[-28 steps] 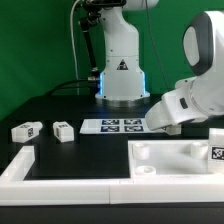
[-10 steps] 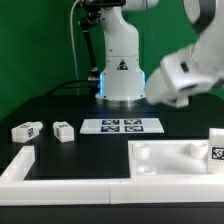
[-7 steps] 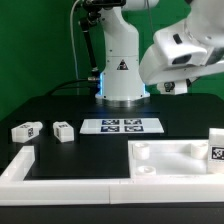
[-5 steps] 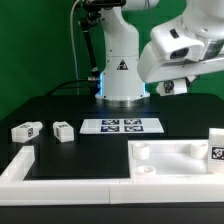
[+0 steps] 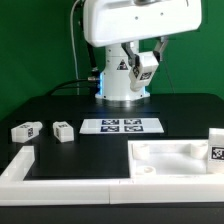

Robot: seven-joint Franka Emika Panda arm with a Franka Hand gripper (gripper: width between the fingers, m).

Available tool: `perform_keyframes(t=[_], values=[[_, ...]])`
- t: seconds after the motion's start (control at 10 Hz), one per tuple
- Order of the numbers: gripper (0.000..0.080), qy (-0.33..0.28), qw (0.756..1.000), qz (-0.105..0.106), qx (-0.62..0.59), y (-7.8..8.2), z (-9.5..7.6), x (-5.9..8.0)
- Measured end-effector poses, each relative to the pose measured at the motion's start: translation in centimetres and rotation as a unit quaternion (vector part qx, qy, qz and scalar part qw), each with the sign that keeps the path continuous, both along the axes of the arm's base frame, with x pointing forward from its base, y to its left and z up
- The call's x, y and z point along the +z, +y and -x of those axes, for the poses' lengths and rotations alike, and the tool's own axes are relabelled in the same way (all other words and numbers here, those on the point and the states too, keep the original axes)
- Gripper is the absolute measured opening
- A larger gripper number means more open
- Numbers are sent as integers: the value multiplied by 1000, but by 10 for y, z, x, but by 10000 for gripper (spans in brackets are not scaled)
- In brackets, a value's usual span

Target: Assemble square table

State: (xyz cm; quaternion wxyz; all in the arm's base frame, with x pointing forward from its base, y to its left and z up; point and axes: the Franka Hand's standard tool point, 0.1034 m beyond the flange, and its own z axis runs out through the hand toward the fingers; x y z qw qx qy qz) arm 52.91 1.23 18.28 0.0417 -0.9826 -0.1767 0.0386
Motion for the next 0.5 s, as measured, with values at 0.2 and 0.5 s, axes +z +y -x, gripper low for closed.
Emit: perform_keyframes(t=[0.2, 0.5], values=[[291, -61, 998, -13, -6, -3, -2, -1], [291, -172, 984, -27, -27, -6, -13, -13]])
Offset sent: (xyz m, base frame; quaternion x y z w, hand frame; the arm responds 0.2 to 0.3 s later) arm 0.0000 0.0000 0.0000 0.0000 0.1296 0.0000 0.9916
